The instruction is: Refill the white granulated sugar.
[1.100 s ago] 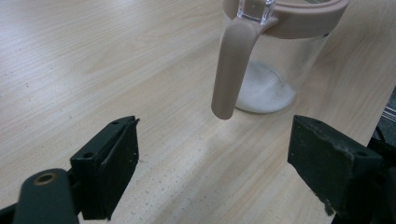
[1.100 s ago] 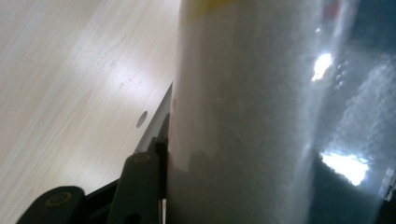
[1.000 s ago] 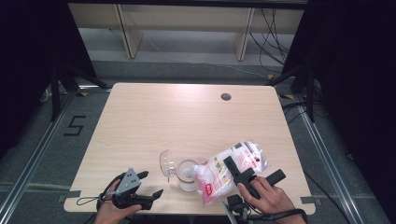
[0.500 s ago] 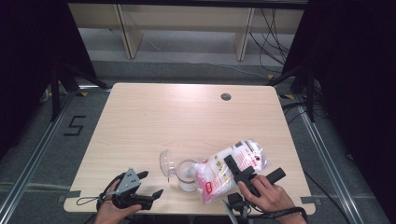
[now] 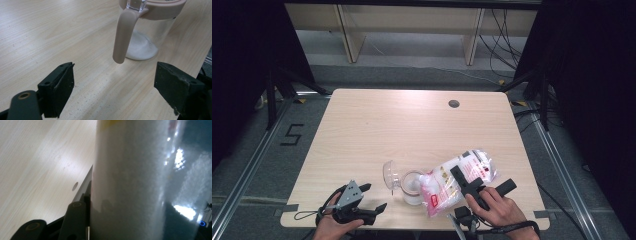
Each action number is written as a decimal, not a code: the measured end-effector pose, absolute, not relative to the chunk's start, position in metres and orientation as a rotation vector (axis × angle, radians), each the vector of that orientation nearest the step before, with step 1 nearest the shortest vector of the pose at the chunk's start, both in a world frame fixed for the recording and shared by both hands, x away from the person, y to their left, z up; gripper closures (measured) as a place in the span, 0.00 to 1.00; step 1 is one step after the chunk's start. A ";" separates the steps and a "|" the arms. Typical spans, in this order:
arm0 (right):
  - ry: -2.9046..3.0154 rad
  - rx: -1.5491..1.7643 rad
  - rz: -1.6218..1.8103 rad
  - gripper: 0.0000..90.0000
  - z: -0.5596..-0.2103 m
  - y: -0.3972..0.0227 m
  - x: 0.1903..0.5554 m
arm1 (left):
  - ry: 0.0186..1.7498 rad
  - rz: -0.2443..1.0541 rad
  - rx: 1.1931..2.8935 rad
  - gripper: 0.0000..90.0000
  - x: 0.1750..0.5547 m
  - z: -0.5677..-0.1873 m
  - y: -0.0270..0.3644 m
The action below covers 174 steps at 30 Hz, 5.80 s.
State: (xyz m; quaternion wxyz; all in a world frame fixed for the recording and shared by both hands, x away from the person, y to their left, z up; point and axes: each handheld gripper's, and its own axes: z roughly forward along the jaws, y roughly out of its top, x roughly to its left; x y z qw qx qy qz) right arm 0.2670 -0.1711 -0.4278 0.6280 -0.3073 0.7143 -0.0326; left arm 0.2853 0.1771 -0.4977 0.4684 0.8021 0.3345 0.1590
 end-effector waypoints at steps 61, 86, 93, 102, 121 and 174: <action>1.652 -0.747 -0.073 0.70 -0.428 -0.167 0.265 | 0.826 0.392 1.968 0.18 0.285 -0.497 0.178; 1.656 -0.727 -0.071 0.70 -0.427 -0.169 0.265 | 0.813 0.386 1.961 0.18 0.285 -0.497 0.177; 1.651 -0.739 -0.081 0.71 -0.427 -0.169 0.265 | 0.818 0.394 1.971 0.18 0.285 -0.497 0.178; 1.646 -0.738 -0.076 0.71 -0.426 -0.168 0.265 | 0.823 0.396 1.969 0.18 0.285 -0.497 0.178; 1.661 -0.747 -0.073 0.72 -0.428 -0.166 0.266 | 0.819 0.389 1.952 0.18 0.285 -0.496 0.178; 1.660 -0.739 -0.084 0.74 -0.426 -0.170 0.262 | 0.792 0.401 1.976 0.18 0.286 -0.497 0.179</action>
